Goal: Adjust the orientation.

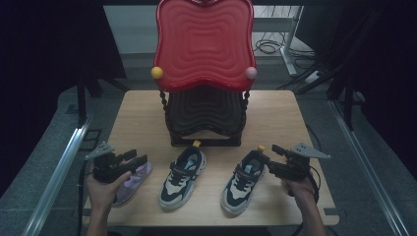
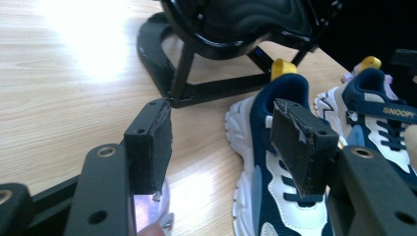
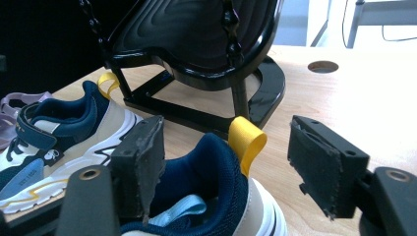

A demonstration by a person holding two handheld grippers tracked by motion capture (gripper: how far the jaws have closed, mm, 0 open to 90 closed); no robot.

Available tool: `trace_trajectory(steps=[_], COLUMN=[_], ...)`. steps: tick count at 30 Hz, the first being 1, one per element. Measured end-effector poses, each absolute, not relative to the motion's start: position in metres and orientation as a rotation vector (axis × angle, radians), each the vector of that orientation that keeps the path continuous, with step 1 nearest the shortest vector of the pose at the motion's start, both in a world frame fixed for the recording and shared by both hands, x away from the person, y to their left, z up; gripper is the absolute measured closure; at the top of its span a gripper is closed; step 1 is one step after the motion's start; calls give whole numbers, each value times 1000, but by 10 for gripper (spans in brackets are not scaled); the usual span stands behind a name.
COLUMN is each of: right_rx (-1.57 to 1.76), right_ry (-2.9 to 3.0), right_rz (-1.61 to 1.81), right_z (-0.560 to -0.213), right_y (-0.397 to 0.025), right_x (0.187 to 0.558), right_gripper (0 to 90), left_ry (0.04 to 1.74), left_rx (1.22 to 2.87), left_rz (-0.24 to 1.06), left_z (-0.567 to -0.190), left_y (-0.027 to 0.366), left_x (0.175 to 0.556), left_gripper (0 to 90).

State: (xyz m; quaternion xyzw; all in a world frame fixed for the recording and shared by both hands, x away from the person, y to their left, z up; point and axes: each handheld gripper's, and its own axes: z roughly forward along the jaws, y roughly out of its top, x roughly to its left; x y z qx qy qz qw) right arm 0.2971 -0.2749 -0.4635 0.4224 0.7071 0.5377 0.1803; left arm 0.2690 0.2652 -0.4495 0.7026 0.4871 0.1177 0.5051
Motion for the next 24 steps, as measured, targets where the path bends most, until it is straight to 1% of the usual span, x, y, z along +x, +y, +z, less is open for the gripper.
trace_trajectory(steps=[4,6,7,12,16,19,22,24], right_rx=[1190,1191,1175,1179,1242,1220,1170,1147], right_ry=[1991,1952,1919,1923,1904,1922,1963,1973], right_rz=[1508,1483,1465,1453,1482,1470,1393,1364], right_z=[-465,-465,-464,-461,-464,-468,-472,-473], right_y=[-276,-275,-274,-270,-267,-263,-257,-254], right_x=[297,295,292,287,284,280,277,276], right_gripper=[339,375,378,376,376,376,378,380], left_ry=[1154,1146,1141,1107,1118,1135,1144,1137], left_rx=[1704,1705,1696,1683,1737,1765,1803,1802], left_rz=[286,287,280,266,271,265,295,311], left_z=[-453,-455,-457,-458,-462,-465,-461,-456], left_y=[261,260,260,261,259,260,262,262], left_x=[268,268,267,269,270,267,263,260], left_gripper=[411,412,411,417,431,432,426,391])
